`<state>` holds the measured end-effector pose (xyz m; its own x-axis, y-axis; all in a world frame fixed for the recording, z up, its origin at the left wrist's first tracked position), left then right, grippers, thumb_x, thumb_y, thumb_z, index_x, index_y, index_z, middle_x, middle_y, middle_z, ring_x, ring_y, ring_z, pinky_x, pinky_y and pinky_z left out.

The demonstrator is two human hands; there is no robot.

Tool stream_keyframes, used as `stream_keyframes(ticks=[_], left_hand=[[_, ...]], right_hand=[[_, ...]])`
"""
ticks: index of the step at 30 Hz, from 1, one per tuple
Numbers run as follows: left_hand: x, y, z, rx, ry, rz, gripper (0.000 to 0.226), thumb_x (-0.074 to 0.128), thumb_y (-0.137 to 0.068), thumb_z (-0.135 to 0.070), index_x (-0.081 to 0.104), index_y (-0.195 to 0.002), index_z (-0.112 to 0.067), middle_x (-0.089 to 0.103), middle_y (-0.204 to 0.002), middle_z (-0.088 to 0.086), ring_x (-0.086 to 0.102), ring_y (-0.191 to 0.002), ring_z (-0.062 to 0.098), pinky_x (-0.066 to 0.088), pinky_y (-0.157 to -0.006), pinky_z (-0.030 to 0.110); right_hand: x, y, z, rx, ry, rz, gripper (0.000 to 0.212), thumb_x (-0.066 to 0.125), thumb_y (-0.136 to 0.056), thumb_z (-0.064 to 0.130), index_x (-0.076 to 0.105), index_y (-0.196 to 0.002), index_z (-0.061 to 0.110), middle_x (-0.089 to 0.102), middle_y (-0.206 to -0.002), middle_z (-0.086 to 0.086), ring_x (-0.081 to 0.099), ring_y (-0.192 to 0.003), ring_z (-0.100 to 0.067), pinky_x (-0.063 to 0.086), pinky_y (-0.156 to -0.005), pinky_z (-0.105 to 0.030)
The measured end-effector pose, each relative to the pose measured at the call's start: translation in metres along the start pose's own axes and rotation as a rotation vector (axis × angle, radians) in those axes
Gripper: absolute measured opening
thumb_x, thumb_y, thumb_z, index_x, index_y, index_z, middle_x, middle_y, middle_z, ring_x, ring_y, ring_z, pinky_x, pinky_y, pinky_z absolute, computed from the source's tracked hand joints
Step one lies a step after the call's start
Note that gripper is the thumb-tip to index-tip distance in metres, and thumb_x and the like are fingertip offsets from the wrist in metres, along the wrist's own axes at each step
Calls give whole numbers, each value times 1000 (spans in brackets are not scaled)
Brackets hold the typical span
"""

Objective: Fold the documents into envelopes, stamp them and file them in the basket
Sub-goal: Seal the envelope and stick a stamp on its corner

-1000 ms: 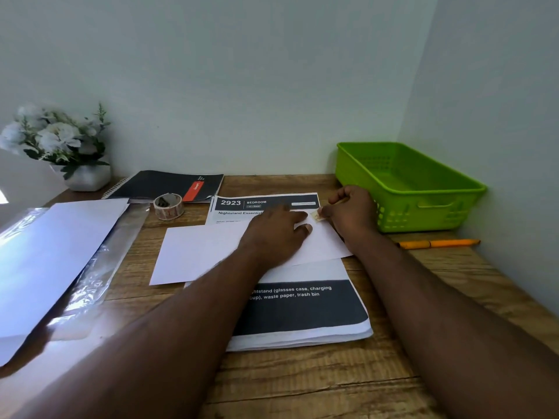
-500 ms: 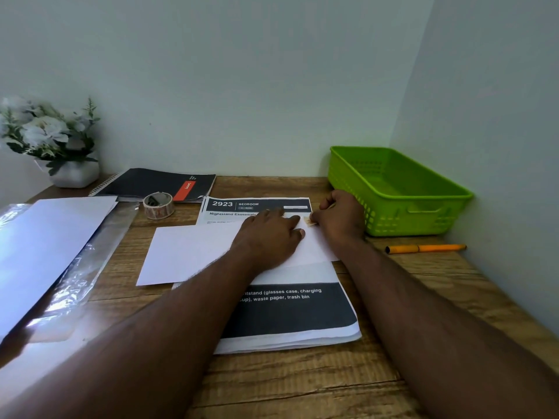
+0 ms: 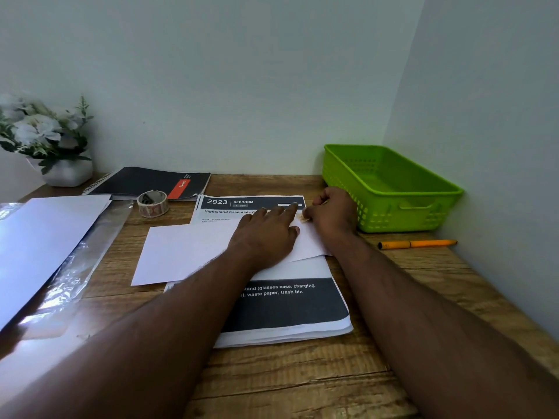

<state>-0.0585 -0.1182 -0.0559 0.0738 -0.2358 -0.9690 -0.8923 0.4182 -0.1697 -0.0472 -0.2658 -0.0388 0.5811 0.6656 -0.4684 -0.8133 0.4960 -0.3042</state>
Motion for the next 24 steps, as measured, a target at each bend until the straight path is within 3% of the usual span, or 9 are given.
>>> stream_keyframes(ticks=[15, 20, 24], left_hand=[[3, -1, 0, 16, -65, 48, 48, 22, -102, -45, 22, -150, -41, 22, -160, -3, 21, -145, 28, 18, -117, 45], [2, -1, 1, 20, -67, 72, 49, 22, -102, -45, 21, -151, -41, 19, -160, 0, 21, -145, 28, 18, -116, 46], [2, -2, 0, 18, -72, 92, 50, 21, -101, -44, 20, -151, -39, 17, -161, 0, 20, -144, 28, 17, -114, 47]], right_hand=[[2, 2, 3, -46, 52, 17, 34, 75, -66, 8, 44, -59, 18, 54, -61, 6, 58, -67, -22, 42, -57, -29], [5, -2, 2, -60, 20, 113, 38, 82, -64, 7, 47, -57, 20, 53, -60, 5, 54, -64, -19, 45, -62, -32], [6, -4, 0, -37, -17, 230, 32, 83, -63, 0, 55, -57, 15, 56, -58, -3, 52, -57, -20, 42, -54, -26]])
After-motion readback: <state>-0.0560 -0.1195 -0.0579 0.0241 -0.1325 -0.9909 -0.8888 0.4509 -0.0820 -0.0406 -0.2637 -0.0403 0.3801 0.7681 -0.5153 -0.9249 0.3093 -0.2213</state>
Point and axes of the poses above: each hand's wrist, its own y-axis away from the middle knuckle, its own x-axis out of the palm, z = x × y, the point moved 9 cm from there along -y, towards the middle knuckle
